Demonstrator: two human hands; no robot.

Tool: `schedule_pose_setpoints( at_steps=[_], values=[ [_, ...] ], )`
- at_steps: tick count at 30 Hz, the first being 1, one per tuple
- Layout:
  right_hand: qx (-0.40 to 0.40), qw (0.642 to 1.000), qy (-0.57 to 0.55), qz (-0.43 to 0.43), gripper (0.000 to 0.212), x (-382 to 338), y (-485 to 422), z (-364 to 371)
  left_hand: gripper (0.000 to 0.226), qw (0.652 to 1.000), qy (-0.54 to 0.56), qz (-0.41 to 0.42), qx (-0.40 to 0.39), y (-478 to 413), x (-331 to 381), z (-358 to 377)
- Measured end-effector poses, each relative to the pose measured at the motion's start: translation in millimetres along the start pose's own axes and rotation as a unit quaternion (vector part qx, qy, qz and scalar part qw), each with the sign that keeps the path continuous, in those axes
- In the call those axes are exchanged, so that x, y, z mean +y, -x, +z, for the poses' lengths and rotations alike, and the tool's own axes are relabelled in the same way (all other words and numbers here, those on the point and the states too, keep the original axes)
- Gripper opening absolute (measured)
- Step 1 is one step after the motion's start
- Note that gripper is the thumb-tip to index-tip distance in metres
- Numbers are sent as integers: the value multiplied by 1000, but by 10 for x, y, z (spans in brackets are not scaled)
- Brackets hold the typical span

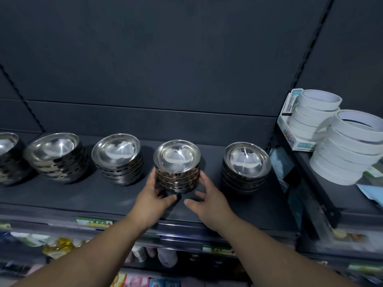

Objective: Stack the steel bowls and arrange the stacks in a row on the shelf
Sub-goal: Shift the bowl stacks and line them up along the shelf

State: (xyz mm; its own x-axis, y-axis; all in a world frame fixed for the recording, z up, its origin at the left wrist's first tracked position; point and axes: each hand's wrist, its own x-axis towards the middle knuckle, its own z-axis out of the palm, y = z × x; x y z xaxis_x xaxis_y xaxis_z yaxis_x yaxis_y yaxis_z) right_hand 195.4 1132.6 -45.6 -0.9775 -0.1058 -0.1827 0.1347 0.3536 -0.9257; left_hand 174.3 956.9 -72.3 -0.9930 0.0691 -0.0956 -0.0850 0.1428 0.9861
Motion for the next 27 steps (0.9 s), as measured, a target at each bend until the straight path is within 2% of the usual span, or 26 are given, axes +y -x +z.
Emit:
schedule_pose_setpoints(
  at_steps=[2, 4, 7, 9, 11, 12, 14, 16, 18, 20, 22, 24, 27],
  values=[
    [-11, 1000, 6, 1, 93, 10, 42, -58, 97, 1000, -13, -15, 13, 37, 35, 30],
    [-14, 1000, 16, 5, 91, 22, 88, -112, 90, 996, -50, -46, 66, 92, 73, 71],
    [16, 999, 31, 20, 72, 83, 206, -242, 50, 966, -179, -100, 156, 262, 166, 221],
    [61, 996, 67, 17, 49, 168, 293, -336, 27, 953, -248, -98, 146, 410, 226, 361],
    [127, 989, 80, 9, 26, 251, 398, -450, 19, 950, -284, -71, 112, 531, 271, 521],
    [167, 983, 78, 5, 21, 280, 451, -515, 19, 949, -294, -59, 95, 567, 281, 604],
    [244, 967, 69, -3, 29, 347, 530, -659, 19, 957, -278, -38, 68, 572, 310, 775],
    [284, 957, 55, -7, 40, 393, 567, -804, 24, 969, -240, -19, 48, 498, 352, 946],
    [296, 954, 51, -6, 49, 423, 535, -937, 51, 975, -221, -7, 29, 351, 378, 1093],
    [282, 958, 55, 3, 62, 459, 458, -1044, 78, 980, -196, -13, 10, 174, 389, 1197],
    [251, 966, 63, 19, 83, 497, 369, -1107, 92, 986, -165, -26, -19, 32, 371, 1267],
    [214, 975, 59, 14, 94, 531, 308, -1131, 99, 990, -132, -30, -48, -52, 322, 1333],
    [166, 986, 31, 4, 99, 562, 271, -1125, 99, 994, -83, -27, -72, -77, 258, 1437]
  ],
)
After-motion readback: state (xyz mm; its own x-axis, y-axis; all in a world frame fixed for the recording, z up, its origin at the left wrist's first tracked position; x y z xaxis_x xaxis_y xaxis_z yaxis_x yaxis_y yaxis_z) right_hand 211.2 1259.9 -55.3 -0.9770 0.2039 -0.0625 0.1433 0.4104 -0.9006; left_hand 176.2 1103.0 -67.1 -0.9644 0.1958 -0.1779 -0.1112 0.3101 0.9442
